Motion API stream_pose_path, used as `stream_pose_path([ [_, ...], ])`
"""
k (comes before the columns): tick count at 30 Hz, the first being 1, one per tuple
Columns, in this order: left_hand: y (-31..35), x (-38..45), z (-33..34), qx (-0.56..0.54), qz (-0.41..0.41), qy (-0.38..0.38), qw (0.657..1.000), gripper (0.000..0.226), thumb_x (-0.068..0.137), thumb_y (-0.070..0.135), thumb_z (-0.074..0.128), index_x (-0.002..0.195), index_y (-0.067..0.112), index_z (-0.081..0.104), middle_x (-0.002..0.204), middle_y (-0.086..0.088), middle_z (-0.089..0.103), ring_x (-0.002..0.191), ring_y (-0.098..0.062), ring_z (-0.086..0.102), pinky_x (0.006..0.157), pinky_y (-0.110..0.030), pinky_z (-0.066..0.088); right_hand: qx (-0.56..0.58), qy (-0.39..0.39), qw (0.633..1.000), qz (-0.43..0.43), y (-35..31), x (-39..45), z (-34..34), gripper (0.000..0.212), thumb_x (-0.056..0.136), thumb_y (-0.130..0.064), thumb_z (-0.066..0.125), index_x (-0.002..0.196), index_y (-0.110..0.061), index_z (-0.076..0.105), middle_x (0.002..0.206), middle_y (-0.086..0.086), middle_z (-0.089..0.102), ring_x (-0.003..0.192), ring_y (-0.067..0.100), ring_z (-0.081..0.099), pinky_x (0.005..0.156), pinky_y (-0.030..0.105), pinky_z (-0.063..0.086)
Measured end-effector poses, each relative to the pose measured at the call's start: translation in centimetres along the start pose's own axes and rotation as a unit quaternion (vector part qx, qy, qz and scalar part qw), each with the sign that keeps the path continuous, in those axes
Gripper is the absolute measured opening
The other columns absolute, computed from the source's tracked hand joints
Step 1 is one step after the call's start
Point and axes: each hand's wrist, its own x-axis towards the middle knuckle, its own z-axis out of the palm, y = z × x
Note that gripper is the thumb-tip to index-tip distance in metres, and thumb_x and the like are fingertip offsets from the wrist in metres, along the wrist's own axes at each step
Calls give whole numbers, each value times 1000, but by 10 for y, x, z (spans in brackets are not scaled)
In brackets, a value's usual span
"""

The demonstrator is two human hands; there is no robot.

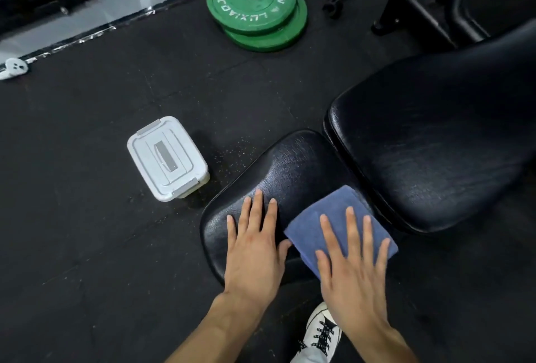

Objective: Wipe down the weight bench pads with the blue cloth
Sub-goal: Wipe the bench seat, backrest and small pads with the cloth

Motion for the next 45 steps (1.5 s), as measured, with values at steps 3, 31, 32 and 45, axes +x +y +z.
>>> stream_pose_path([
  [3,-9,-4,-5,2,9,-6,1000,75,101,40,56,163,27,17,174,-1,-5,159,-17,-12,130,-45,-1,33,9,999,8,2,-26,10,62,103,-47,36,161,-29,31,173,13,15,158,42,11,115,74,27],
  [31,-39,-24,-15,-40,-27,-24,999,70,100,38,56,160,34,21,174,1,0,159,-16,-11,129,-50,-2,-3,-11,993,-117,-101,94,-18,55,104,-41,23,155,-33,43,174,6,14,160,33,3,123,69,8],
  [32,-41,-26,-16,-71,-26,-16,997,64,98,29,57,156,32,30,173,1,6,159,-13,-9,130,-50,1,-7,-6,994,-109,-98,78,-14,55,105,-40,24,158,-33,38,174,7,12,160,33,4,123,69,10],
  [45,-71,-30,-23,-230,-177,44,956,65,102,29,56,160,30,28,171,19,7,152,-6,26,107,-21,30,2,8,996,-88,-98,-27,17,55,109,-45,15,159,-30,35,172,10,20,157,42,18,118,73,22],
])
